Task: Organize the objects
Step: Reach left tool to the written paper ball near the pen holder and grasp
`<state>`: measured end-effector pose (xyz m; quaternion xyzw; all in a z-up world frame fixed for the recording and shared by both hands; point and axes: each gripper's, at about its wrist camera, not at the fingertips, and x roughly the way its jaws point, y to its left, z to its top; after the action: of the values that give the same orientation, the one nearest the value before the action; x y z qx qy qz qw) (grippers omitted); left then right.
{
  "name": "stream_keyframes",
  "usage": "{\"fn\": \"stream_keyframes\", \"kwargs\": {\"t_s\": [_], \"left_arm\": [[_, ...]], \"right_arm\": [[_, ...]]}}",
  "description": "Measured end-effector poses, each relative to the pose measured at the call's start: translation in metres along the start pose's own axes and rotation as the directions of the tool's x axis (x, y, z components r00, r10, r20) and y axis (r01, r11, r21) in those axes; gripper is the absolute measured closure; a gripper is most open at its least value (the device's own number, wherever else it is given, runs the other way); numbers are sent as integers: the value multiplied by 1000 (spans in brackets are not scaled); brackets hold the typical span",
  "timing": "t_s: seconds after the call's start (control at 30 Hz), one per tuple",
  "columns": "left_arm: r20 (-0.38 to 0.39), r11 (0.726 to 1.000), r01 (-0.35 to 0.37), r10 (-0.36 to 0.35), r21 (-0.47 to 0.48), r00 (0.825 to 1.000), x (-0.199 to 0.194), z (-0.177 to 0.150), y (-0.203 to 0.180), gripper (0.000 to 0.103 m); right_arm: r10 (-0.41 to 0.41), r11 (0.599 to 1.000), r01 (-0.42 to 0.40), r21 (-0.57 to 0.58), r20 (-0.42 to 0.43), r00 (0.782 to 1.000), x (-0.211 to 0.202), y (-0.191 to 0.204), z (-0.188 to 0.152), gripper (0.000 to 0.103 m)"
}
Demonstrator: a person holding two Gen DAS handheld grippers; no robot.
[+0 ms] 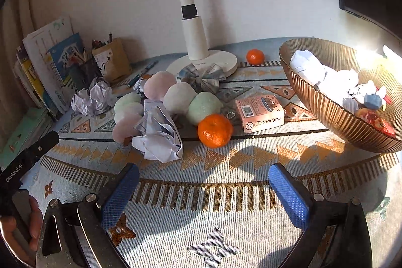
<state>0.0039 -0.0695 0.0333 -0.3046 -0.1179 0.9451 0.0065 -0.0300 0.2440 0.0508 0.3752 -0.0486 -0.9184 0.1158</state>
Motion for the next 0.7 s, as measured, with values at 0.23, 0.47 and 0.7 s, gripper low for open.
{"fn": "stream_keyframes", "kwargs": {"t_s": [0.23, 0.47, 0.7], "left_arm": [[-49, 995, 27, -32, -94, 998, 4, 3, 12, 1], [-96, 991, -132, 130, -7, 987, -8, 20, 14, 1], [-6, 982, -68, 70, 174, 997, 9, 107, 36, 1]], "right_arm": [[-30, 999, 30, 11, -42, 999, 7, -1, 0, 0], [61, 998, -65, -20, -152, 987, 14, 12, 8, 0], [309, 949, -315, -14, -152, 939, 19, 84, 90, 0]]}}
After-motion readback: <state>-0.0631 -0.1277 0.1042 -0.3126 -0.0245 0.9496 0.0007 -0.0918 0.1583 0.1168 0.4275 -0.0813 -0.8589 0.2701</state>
